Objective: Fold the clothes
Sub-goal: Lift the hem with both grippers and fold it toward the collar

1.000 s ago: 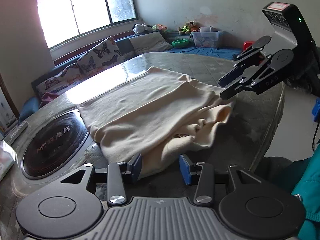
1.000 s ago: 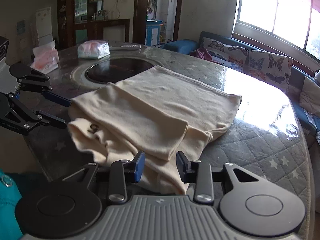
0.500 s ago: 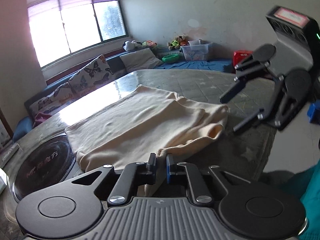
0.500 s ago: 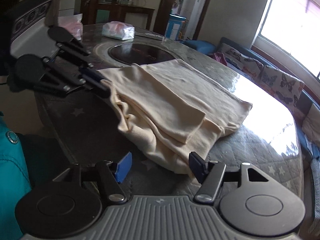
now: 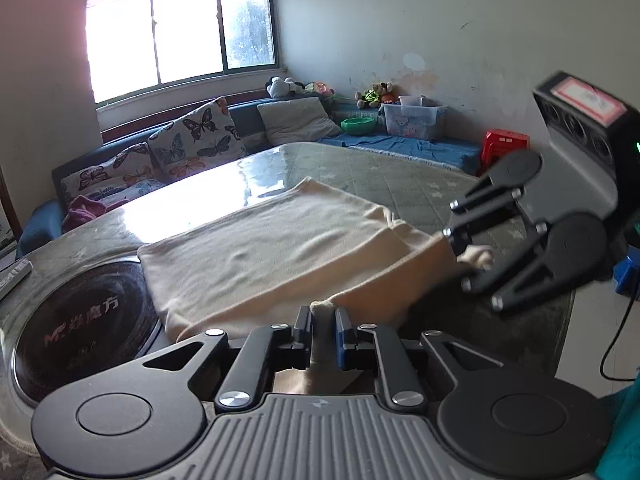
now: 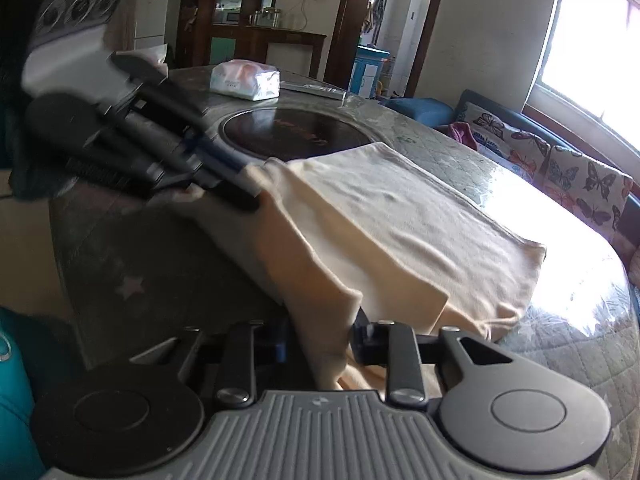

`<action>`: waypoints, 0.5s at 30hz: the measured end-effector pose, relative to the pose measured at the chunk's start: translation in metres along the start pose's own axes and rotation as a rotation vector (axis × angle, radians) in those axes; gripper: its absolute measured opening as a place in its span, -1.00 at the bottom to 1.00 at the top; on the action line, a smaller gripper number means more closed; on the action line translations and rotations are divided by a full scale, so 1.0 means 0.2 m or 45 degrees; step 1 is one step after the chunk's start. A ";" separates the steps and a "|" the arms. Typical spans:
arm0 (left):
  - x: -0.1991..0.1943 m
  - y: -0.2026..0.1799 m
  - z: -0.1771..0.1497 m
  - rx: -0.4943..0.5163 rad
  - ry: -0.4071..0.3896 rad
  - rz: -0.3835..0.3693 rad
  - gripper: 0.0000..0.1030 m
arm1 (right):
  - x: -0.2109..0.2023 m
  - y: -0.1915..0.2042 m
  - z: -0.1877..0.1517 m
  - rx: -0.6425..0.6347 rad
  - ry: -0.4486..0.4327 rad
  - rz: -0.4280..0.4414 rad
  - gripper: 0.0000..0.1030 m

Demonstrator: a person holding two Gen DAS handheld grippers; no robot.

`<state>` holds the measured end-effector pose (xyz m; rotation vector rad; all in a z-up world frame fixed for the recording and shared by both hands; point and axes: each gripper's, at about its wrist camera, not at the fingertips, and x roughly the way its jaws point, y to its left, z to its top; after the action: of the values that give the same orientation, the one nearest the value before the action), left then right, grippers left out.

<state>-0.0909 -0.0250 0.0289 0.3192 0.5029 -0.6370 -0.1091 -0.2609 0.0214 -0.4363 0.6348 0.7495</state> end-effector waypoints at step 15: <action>-0.01 0.03 -0.13 0.108 0.043 0.036 -0.68 | -0.02 -0.11 0.05 0.200 -0.029 0.058 -0.77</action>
<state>-0.0974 -0.0096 0.0088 0.4170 0.5040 -0.6274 -0.0919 -0.2715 0.0354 -0.2694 0.6792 0.7408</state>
